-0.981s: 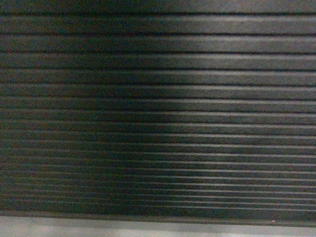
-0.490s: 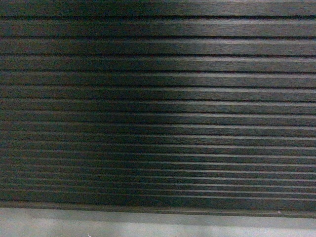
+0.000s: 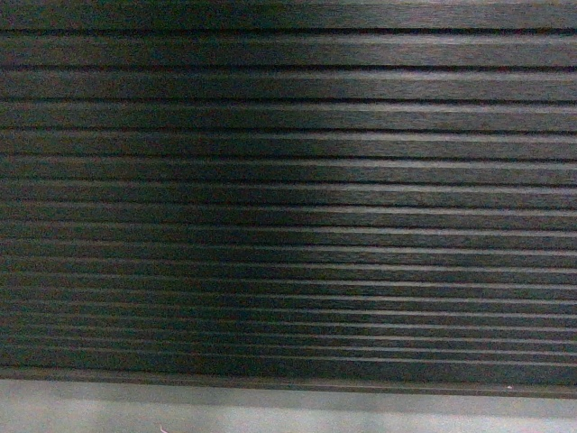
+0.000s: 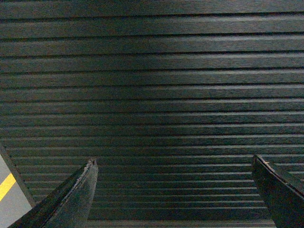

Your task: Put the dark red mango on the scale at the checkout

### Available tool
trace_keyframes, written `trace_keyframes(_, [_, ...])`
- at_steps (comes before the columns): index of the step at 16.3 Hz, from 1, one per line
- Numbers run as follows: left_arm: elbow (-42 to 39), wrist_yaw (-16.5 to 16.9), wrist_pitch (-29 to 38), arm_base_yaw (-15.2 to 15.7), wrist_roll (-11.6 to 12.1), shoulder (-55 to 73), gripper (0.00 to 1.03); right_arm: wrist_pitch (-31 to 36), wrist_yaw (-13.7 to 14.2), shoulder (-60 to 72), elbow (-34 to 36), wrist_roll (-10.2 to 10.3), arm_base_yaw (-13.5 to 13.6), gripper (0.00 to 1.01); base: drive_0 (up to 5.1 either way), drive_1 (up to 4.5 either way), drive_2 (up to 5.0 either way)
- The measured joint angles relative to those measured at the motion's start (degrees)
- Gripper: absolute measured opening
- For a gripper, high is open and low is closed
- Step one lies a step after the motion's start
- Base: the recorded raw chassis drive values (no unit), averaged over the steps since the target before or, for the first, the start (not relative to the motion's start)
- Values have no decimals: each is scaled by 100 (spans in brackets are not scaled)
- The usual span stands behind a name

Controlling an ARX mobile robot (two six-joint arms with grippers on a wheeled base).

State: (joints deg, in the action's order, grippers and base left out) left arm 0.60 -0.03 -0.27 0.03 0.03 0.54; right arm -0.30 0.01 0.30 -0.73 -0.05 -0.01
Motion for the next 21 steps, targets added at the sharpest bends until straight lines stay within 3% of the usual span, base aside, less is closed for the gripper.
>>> trace_keyframes(21, [2, 0, 0, 0, 0, 0, 98, 0, 2, 0, 0, 0, 0, 98, 0, 0, 0])
